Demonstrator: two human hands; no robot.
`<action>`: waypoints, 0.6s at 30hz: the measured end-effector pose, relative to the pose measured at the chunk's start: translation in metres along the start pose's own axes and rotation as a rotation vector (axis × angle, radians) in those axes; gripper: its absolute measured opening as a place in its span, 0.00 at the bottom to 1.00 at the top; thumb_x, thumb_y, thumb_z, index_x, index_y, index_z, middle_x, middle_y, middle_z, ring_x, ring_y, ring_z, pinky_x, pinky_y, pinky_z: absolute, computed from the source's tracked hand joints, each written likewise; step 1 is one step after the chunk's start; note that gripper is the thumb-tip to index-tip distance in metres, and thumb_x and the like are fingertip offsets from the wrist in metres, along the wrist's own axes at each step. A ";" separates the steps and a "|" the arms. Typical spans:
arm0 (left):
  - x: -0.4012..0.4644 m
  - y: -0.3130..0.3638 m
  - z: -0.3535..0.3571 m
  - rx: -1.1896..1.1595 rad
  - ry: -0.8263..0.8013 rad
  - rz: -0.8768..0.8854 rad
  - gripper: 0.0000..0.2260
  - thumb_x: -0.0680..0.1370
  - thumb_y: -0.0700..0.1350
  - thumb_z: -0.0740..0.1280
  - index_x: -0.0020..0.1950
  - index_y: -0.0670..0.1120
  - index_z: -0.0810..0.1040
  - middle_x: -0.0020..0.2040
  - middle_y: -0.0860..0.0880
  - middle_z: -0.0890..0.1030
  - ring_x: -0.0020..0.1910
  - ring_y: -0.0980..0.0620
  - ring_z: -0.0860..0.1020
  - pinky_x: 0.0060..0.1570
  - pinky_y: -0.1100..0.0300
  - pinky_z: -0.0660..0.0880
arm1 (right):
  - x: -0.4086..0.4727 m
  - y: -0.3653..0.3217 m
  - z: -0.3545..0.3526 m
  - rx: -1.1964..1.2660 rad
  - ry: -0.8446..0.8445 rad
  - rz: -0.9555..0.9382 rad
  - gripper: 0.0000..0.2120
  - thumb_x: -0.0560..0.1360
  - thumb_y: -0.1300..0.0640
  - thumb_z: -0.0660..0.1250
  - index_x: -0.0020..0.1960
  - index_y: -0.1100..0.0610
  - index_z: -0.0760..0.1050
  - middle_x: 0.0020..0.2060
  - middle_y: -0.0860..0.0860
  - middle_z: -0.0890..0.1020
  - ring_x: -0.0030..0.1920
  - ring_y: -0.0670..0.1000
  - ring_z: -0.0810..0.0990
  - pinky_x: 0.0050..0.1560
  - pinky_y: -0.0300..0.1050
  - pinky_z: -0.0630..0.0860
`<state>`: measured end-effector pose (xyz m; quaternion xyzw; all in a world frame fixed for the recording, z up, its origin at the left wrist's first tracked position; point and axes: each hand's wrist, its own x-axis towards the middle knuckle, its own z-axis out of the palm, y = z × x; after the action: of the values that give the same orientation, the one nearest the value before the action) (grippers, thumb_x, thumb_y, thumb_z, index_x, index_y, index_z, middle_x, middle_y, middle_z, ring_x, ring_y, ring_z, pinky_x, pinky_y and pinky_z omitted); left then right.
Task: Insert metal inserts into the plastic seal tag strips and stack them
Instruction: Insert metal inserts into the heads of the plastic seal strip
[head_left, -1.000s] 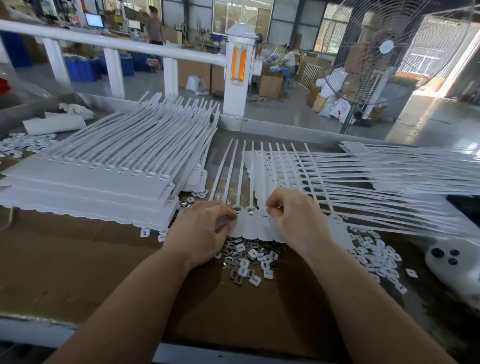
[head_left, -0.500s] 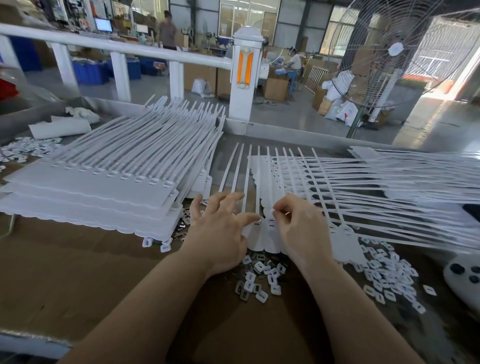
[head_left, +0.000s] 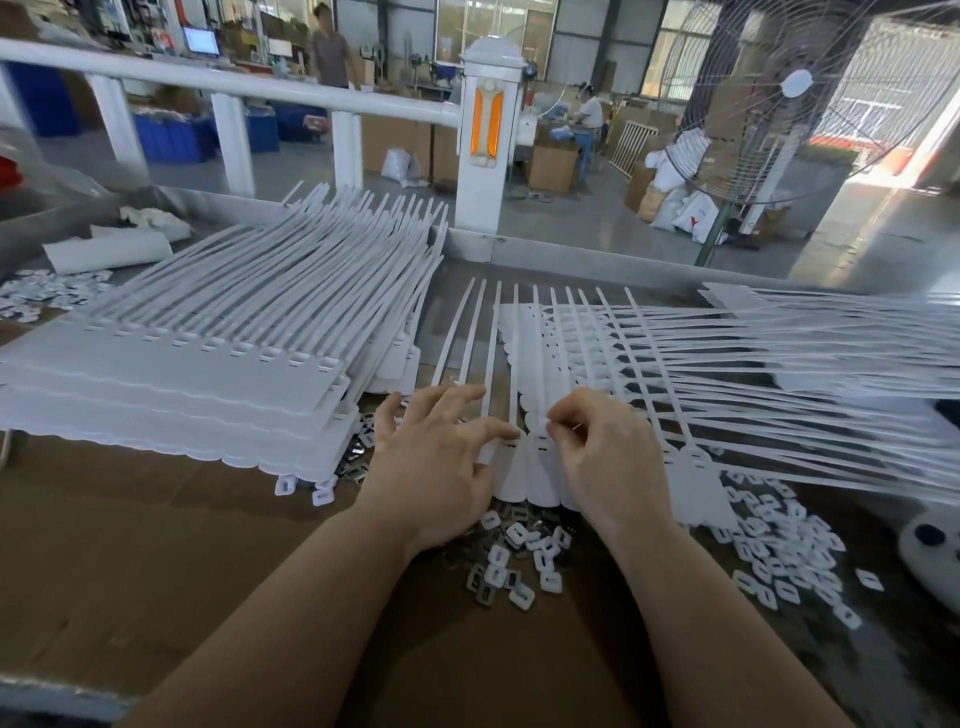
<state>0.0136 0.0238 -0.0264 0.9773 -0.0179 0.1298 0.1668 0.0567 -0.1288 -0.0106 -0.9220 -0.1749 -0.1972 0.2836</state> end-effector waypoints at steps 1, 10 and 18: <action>-0.001 0.000 -0.002 -0.026 0.020 -0.002 0.19 0.73 0.54 0.52 0.62 0.65 0.70 0.72 0.59 0.60 0.70 0.57 0.51 0.70 0.47 0.43 | 0.000 0.000 0.000 -0.008 0.000 -0.002 0.02 0.75 0.59 0.66 0.47 0.54 0.78 0.38 0.43 0.74 0.43 0.45 0.74 0.46 0.38 0.69; -0.005 -0.002 -0.002 -0.052 0.120 0.017 0.16 0.75 0.54 0.56 0.59 0.59 0.77 0.61 0.62 0.71 0.64 0.59 0.62 0.61 0.61 0.47 | 0.000 -0.002 0.002 0.002 -0.001 -0.016 0.03 0.75 0.59 0.67 0.46 0.54 0.79 0.41 0.47 0.80 0.45 0.48 0.76 0.47 0.41 0.72; -0.005 -0.003 -0.001 -0.054 0.141 0.016 0.13 0.75 0.52 0.58 0.57 0.58 0.78 0.58 0.61 0.73 0.62 0.59 0.66 0.57 0.62 0.49 | -0.001 -0.007 0.004 0.029 -0.020 -0.047 0.03 0.75 0.60 0.67 0.46 0.55 0.79 0.41 0.49 0.81 0.44 0.50 0.77 0.47 0.44 0.74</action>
<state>0.0087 0.0269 -0.0276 0.9606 -0.0176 0.1992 0.1929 0.0540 -0.1206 -0.0108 -0.9153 -0.2023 -0.1922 0.2905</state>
